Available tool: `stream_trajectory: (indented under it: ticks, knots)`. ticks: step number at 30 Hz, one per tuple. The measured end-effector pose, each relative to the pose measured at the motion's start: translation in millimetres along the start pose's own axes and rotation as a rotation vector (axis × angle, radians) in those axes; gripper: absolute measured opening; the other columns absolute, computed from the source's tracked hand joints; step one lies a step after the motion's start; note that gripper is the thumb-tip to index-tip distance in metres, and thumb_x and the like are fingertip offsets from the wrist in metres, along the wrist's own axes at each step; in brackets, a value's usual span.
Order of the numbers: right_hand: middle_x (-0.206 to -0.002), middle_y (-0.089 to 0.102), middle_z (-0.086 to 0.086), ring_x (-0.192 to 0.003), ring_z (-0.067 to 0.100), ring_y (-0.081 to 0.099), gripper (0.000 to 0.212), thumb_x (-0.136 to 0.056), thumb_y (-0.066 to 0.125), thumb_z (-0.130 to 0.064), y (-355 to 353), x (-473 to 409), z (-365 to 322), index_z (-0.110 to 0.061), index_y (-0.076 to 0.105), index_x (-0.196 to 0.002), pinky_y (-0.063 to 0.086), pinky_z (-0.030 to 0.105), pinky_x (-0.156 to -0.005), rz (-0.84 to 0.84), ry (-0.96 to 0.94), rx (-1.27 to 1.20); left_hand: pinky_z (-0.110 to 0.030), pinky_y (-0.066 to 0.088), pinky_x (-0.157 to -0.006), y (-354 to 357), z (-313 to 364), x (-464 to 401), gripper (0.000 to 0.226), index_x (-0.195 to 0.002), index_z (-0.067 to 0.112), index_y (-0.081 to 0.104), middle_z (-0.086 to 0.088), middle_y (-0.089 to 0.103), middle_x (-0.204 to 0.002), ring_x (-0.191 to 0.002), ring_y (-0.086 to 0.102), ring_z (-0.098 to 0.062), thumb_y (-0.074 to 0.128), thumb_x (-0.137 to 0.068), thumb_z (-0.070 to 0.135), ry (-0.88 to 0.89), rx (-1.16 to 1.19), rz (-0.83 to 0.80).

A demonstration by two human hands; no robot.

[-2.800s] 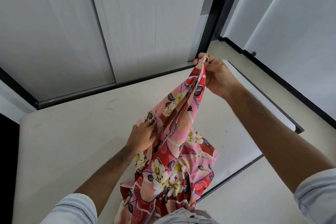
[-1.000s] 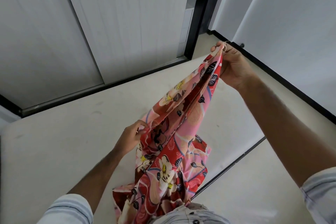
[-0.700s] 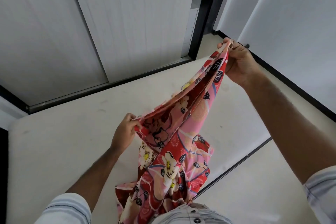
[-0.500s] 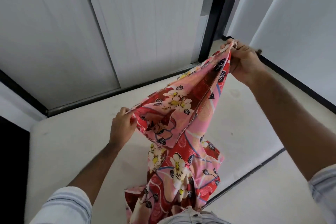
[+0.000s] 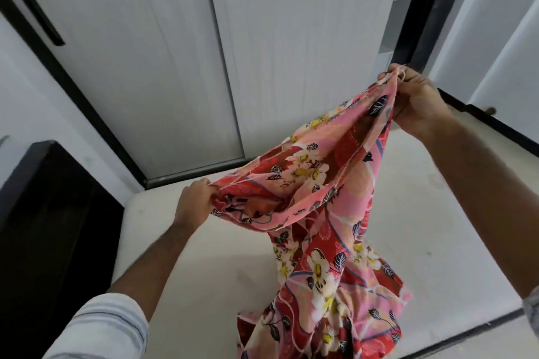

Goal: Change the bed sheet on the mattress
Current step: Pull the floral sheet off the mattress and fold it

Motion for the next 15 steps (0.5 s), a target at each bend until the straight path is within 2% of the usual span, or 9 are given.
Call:
stream_trajectory:
  ticks: [3,5,7,10,13,15]
  knots:
    - [-0.082,0.071,-0.002,-0.072,0.011,0.065,0.029,-0.099,0.042,0.005,12.1,-2.4,5.0,-0.016,0.061,-0.093,0.056,0.026,-0.07,-0.034,-0.003,0.017,-0.043,0.052,-0.065,-0.6,-14.0,7.3,0.006,-0.084,0.013,0.077,-0.007,0.061,-0.081,-0.076,0.061,-0.033,0.072,-0.086,0.017,-0.017,-0.114,-0.033]
    - [-0.082,0.071,-0.001,-0.072,0.012,0.065,0.028,-0.099,0.042,0.005,20.1,-4.7,8.2,-0.015,0.06,-0.093,0.056,0.026,-0.07,-0.052,-0.004,0.031,-0.044,0.053,-0.071,-5.5,-25.0,13.1,0.012,-0.088,0.015,0.075,-0.006,0.066,-0.084,-0.081,0.064,-0.033,0.066,-0.088,0.024,-0.103,-0.128,-0.071]
    - [-0.084,0.072,0.001,-0.073,0.013,0.065,0.027,-0.1,0.043,0.004,26.7,-7.4,10.8,-0.015,0.061,-0.094,0.056,0.027,-0.071,-0.063,0.0,0.052,-0.043,0.053,-0.08,-16.2,-41.4,19.2,0.026,-0.091,0.018,0.075,-0.005,0.071,-0.088,-0.089,0.067,-0.034,0.06,-0.087,0.039,-0.28,-0.067,-0.06]
    - [-0.085,0.073,0.002,-0.075,0.014,0.066,0.026,-0.099,0.045,0.004,39.1,-10.9,10.6,-0.014,0.063,-0.095,0.056,0.027,-0.072,-0.086,-0.001,0.082,-0.045,0.048,-0.093,-34.8,-63.5,26.1,0.061,-0.103,0.022,0.075,-0.008,0.074,-0.1,-0.1,0.067,-0.034,0.047,-0.082,0.072,-0.54,0.101,-0.025]
    - [-0.084,0.074,0.001,-0.076,0.014,0.067,0.024,-0.1,0.046,0.002,52.4,-13.4,6.4,-0.014,0.063,-0.096,0.056,0.028,-0.075,-0.103,-0.015,0.081,-0.042,0.042,-0.091,-52.5,-78.5,29.5,0.066,-0.117,0.017,0.072,-0.015,0.071,-0.118,-0.111,0.064,-0.038,0.057,-0.084,0.072,-0.681,0.205,0.002]
    - [-0.084,0.073,0.002,-0.076,0.014,0.067,0.024,-0.101,0.045,0.002,62.6,-12.6,3.7,-0.013,0.063,-0.096,0.057,0.027,-0.073,-0.134,-0.025,0.079,-0.045,0.042,-0.095,-60.3,-92.3,32.9,0.067,-0.121,0.013,0.07,-0.017,0.069,-0.122,-0.114,0.063,-0.04,0.064,-0.082,0.067,-0.764,0.267,0.02]
Point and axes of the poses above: each hand's wrist, its own x-axis away from the middle knuckle, its own y-axis out of the palm, z = x × y, the point moved 10 cm from there along -x, towards the middle knuckle
